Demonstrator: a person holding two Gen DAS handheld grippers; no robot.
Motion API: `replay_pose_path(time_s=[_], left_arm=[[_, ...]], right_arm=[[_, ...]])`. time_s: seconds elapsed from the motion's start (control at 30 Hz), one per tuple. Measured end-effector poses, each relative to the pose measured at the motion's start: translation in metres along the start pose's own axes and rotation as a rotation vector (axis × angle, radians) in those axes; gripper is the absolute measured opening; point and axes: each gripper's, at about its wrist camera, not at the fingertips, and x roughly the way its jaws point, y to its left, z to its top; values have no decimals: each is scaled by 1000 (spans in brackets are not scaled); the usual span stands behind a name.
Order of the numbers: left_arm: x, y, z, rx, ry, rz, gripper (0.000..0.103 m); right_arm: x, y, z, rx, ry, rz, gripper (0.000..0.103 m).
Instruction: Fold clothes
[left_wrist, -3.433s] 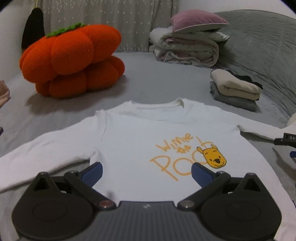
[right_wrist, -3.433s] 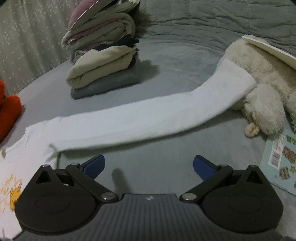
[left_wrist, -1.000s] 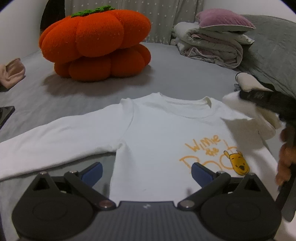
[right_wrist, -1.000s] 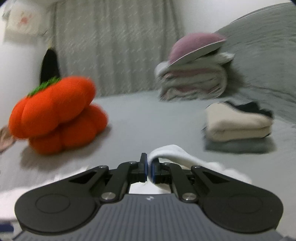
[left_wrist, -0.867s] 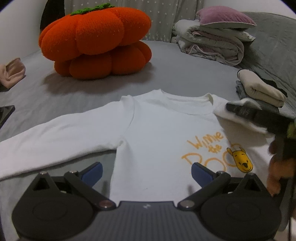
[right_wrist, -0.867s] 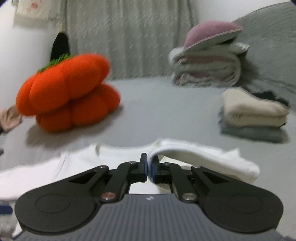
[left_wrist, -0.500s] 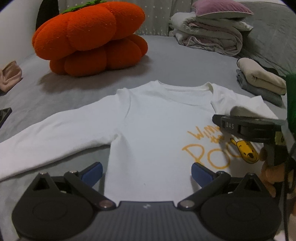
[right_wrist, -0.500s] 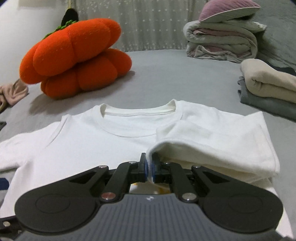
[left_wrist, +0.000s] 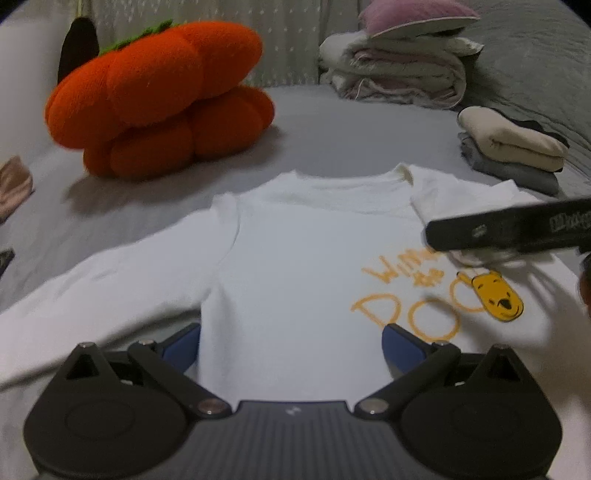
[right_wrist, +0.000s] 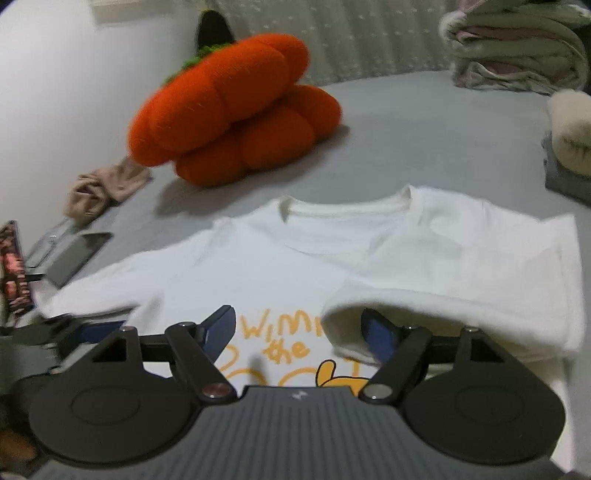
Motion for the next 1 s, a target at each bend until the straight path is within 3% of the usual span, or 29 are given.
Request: replay_pose_path(time_s=[0.13,0.23,0.47,0.63,0.73,0.93,1.0], left_arm=[[-2,-12,8,35,-60,-8,102],[1,-36,18,126,-80,-10,102],[5,-109,42,370,-157,-9,102],[16,-150,54,437,-159,-57,101],[24,-166,59,453,-154,-76,86],[36,-187,61,502,-150,-88,70],[38,-189,61,484,-151,-96,49]], right_arm=[[-29,-23,6,54,-45,96,81],[-43,-49,6,132,-56,168,83],[-73,-92,7,258,-166,135,87],[-74,-120,4,391,-205,136,87],[-74,-134,2,469,-223,149,87],[-80,-154,-3,571,-240,156,87],[-80,-155,-4,580,-237,159,87]])
